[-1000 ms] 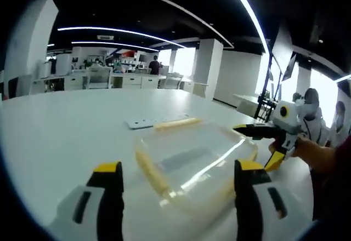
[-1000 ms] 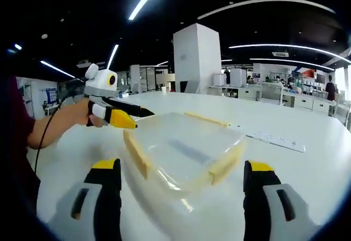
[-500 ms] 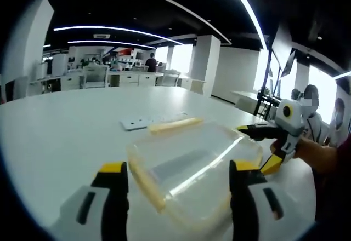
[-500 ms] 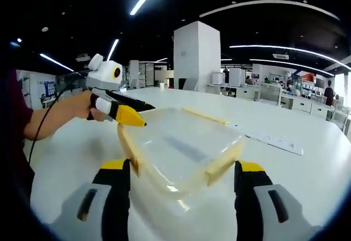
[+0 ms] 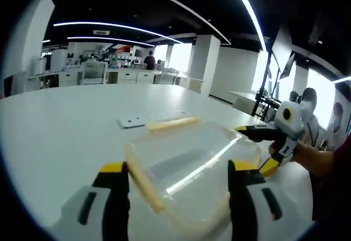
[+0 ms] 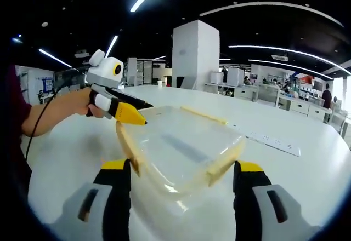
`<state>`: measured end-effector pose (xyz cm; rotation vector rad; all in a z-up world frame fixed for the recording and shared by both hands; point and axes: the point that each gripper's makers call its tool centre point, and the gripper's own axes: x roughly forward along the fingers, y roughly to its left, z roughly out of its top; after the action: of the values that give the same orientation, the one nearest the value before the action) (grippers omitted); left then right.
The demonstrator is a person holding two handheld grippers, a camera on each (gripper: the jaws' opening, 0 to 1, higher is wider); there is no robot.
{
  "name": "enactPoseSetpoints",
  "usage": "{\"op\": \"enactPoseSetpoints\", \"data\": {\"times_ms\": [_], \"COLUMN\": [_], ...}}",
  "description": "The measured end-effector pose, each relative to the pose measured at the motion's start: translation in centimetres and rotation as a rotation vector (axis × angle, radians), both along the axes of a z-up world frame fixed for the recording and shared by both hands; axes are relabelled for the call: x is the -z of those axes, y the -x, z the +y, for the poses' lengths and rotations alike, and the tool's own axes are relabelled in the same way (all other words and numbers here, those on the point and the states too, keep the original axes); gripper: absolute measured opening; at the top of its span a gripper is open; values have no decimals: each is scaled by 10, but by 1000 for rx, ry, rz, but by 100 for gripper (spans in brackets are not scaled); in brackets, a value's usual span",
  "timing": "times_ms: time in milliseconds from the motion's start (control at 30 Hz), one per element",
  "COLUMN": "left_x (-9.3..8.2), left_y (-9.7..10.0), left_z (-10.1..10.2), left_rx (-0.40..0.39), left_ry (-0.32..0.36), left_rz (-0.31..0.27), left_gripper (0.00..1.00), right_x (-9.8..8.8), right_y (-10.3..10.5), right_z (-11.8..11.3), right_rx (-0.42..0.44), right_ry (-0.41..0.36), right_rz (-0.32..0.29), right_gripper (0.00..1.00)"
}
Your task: Snap each plastic latch of the storage box into its locked position after aligning the lid with the box until every specified latch is closed and the lid sits flush.
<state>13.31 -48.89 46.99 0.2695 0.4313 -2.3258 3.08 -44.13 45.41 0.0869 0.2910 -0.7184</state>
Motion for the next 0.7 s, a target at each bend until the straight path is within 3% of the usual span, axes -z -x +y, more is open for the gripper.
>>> {"op": "enactPoseSetpoints", "data": {"times_ms": [700], "left_x": [0], "left_y": [1], "left_z": [1], "left_rx": [4], "left_ry": [-3], "left_rz": [9], "left_gripper": [73], "right_x": [0], "right_y": [-1], "right_z": [5], "right_rx": [35], "right_ry": [-2], "right_rz": [14], "right_gripper": [71]}}
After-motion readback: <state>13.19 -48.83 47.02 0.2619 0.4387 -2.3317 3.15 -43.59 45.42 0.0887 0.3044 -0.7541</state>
